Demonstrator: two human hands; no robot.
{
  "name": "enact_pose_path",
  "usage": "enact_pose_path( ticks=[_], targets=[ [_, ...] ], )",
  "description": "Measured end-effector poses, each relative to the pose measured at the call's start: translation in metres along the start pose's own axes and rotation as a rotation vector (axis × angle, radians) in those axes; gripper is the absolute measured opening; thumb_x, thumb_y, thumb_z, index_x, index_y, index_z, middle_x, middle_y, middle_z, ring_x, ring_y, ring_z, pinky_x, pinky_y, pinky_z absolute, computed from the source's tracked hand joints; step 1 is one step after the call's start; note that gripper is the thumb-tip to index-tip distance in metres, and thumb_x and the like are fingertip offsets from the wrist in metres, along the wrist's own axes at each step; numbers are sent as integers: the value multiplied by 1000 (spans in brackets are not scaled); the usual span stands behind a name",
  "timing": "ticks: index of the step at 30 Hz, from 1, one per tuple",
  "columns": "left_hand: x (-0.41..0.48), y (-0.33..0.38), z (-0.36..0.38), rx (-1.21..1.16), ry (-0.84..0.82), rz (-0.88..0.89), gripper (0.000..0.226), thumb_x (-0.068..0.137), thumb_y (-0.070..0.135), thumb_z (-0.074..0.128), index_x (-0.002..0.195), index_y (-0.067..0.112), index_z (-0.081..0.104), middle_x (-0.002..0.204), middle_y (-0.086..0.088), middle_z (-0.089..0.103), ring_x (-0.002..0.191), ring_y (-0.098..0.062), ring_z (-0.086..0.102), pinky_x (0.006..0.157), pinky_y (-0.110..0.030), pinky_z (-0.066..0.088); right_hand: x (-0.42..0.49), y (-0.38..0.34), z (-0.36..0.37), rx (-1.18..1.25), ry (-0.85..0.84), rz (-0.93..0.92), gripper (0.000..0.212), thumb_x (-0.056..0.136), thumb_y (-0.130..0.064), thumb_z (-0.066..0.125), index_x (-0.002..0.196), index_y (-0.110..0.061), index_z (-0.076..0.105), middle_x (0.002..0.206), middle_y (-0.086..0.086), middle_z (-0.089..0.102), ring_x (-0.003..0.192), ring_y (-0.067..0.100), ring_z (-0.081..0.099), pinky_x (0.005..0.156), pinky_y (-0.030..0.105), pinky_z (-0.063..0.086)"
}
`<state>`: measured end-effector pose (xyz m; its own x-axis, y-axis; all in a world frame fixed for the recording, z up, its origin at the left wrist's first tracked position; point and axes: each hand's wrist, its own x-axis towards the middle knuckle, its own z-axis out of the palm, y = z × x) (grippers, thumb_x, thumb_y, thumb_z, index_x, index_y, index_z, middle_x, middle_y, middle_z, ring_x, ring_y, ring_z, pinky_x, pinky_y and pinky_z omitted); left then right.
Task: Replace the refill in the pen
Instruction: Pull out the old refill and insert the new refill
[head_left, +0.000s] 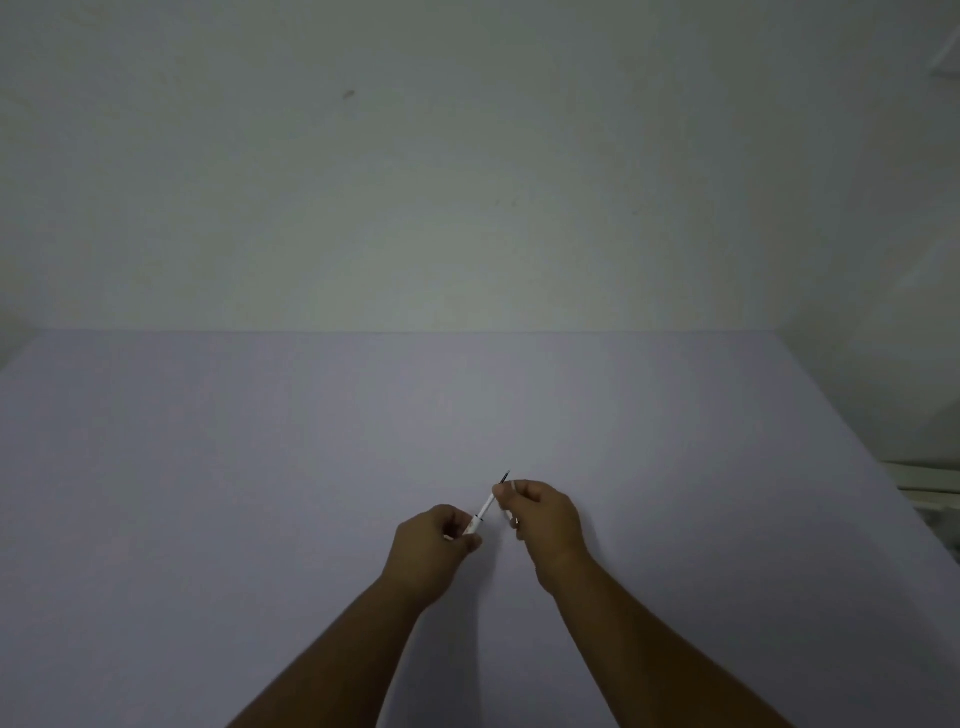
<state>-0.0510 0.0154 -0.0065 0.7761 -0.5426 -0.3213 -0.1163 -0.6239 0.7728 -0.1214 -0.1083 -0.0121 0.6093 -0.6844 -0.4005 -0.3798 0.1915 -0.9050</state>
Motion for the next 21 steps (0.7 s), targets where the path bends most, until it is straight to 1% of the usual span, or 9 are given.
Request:
enact_pose_path(
  ticks=[2, 4, 6, 8, 10, 13, 17, 19, 21],
  targets=[
    [0, 1, 0, 5, 8, 9, 8, 80, 22, 69, 78, 25, 61, 73, 15, 58, 67, 0, 53, 56, -12, 37, 0, -1, -2, -25, -48, -12, 18, 80, -30, 70, 67, -17, 68, 61, -1, 56, 56, 13, 46, 59, 27, 41],
    [0, 2, 0, 7, 11, 21, 8, 81, 22, 69, 80, 25, 62, 74, 12, 60, 68, -2, 53, 56, -12, 37, -2, 0, -1, -65, -109, -11, 16, 78, -28, 71, 64, -21, 68, 65, 1, 60, 55, 11, 48, 58, 27, 42],
    [0, 4, 0, 4, 9, 31, 7, 81, 21, 68, 80, 24, 61, 77, 9, 61, 68, -4, 54, 56, -13, 37, -4, 3, 0, -98, -134, -9, 15, 78, -28, 71, 64, -23, 68, 65, -1, 61, 53, 9, 49, 56, 24, 42],
    [-1, 5, 0, 3, 9, 36, 7, 82, 21, 68, 82, 23, 61, 79, 7, 61, 68, -5, 53, 56, -13, 38, -3, 6, -1, -79, -126, -6, 15, 79, -28, 70, 64, -24, 69, 60, -6, 60, 53, 8, 49, 55, 22, 42],
    [-1, 5, -1, -2, 8, 32, 9, 82, 21, 67, 89, 24, 62, 80, 6, 60, 68, -5, 53, 54, -14, 40, -1, 6, -3, -18, -72, 9, 14, 81, -27, 68, 68, -24, 70, 59, -7, 60, 56, 9, 50, 57, 23, 45],
    [-3, 4, -1, -32, -33, 11, 24, 83, 20, 65, 104, 32, 61, 84, 3, 61, 68, -11, 57, 50, -16, 42, 6, 1, -7, 135, 71, 55, 6, 84, -22, 67, 79, -20, 69, 68, -3, 62, 61, 12, 53, 68, 31, 51],
    [-5, 2, -1, -37, -55, 10, 26, 83, 20, 63, 102, 37, 62, 82, 3, 61, 67, -13, 57, 50, -19, 43, 13, -7, -13, 263, 157, 42, 8, 84, -23, 68, 86, -16, 70, 67, 0, 60, 61, 11, 52, 63, 22, 49],
    [-6, 2, -1, -37, -63, 10, 25, 83, 20, 64, 100, 38, 63, 81, 4, 61, 67, -13, 58, 52, -20, 44, 14, -9, -13, 298, 175, 42, 9, 83, -24, 68, 86, -16, 70, 70, 2, 62, 64, 12, 54, 66, 23, 51],
    [-7, 3, -2, -25, -69, 19, 25, 83, 21, 64, 99, 39, 63, 80, 6, 61, 66, -12, 57, 53, -18, 43, 16, -10, -13, 307, 176, 50, 14, 83, -25, 69, 91, -14, 71, 74, 3, 64, 67, 13, 57, 72, 27, 53]
  ],
)
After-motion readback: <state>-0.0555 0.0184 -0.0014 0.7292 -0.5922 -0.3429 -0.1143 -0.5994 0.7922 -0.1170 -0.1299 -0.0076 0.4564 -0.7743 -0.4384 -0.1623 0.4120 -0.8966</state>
